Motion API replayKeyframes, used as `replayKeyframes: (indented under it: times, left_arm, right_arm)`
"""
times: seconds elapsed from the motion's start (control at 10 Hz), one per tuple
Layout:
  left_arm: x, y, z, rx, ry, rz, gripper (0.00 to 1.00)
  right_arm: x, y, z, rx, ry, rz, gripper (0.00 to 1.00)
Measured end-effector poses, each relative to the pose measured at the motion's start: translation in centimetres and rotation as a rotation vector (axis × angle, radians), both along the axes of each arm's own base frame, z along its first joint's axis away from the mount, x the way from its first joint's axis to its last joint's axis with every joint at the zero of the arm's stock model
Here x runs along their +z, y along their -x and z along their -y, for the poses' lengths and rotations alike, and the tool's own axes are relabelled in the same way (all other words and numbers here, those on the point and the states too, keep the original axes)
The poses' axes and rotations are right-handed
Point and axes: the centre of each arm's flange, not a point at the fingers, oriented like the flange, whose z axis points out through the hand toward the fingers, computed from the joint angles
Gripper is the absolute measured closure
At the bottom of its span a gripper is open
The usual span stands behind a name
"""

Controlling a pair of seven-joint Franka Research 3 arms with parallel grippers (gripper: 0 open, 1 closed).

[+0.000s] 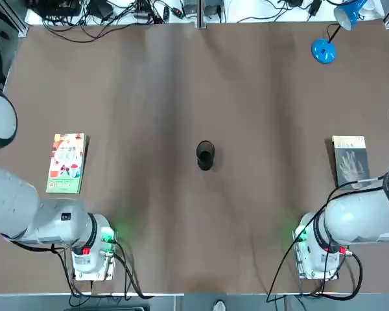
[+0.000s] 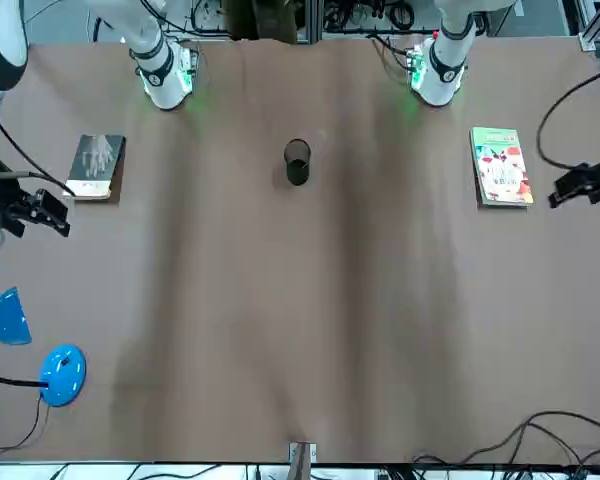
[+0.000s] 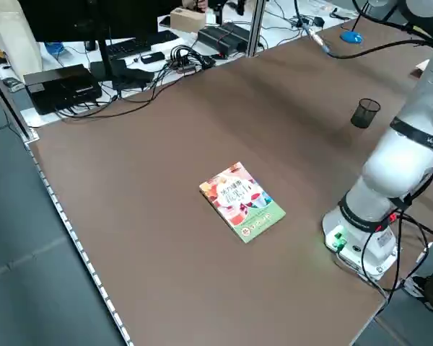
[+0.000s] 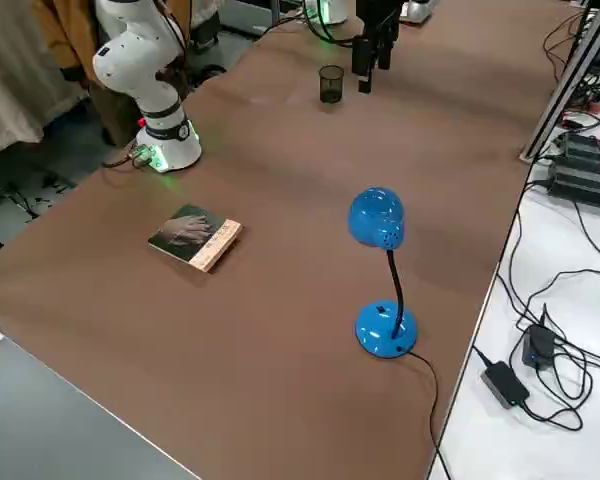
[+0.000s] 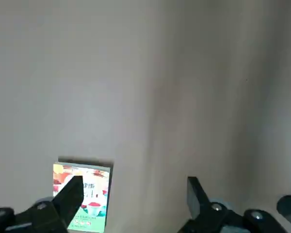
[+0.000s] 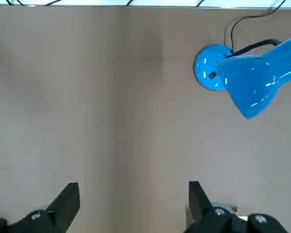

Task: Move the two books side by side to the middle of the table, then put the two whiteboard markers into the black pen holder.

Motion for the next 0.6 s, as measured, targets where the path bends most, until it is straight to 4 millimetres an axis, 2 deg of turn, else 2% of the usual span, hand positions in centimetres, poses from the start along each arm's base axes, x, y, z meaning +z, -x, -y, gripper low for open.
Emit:
replayKeyframes:
  times: [0.1, 0.2, 0.4, 0.5, 0.6]
  left_arm:
    - [-0.4, 0.7, -3.4, 0.003, 0.033, 0.000, 0.06]
    - [-1.1, 1.5, -6.6, -0.012, 0.078, 0.007, 0.06]
    - [-4.3, 4.0, -13.2, -0.032, 0.188, 0.018, 0.05]
    - [-6.6, 5.1, -15.7, -0.062, 0.238, 0.022, 0.04]
    - [-9.2, 5.7, -17.7, -0.103, 0.287, 0.028, 0.00]
  right_arm:
    - [-0.2, 0.2, 1.2, -0.028, -0.051, -0.022, 0.01]
    - [-0.5, 0.7, 4.4, -0.044, -0.137, -0.052, 0.01]
    - [-1.6, 3.1, 15.9, -0.003, -0.299, -0.079, 0.01]
    - [-2.6, 4.9, 20.9, 0.002, -0.361, -0.093, 0.01]
    - [-4.0, 6.5, 24.5, 0.012, -0.429, -0.115, 0.01]
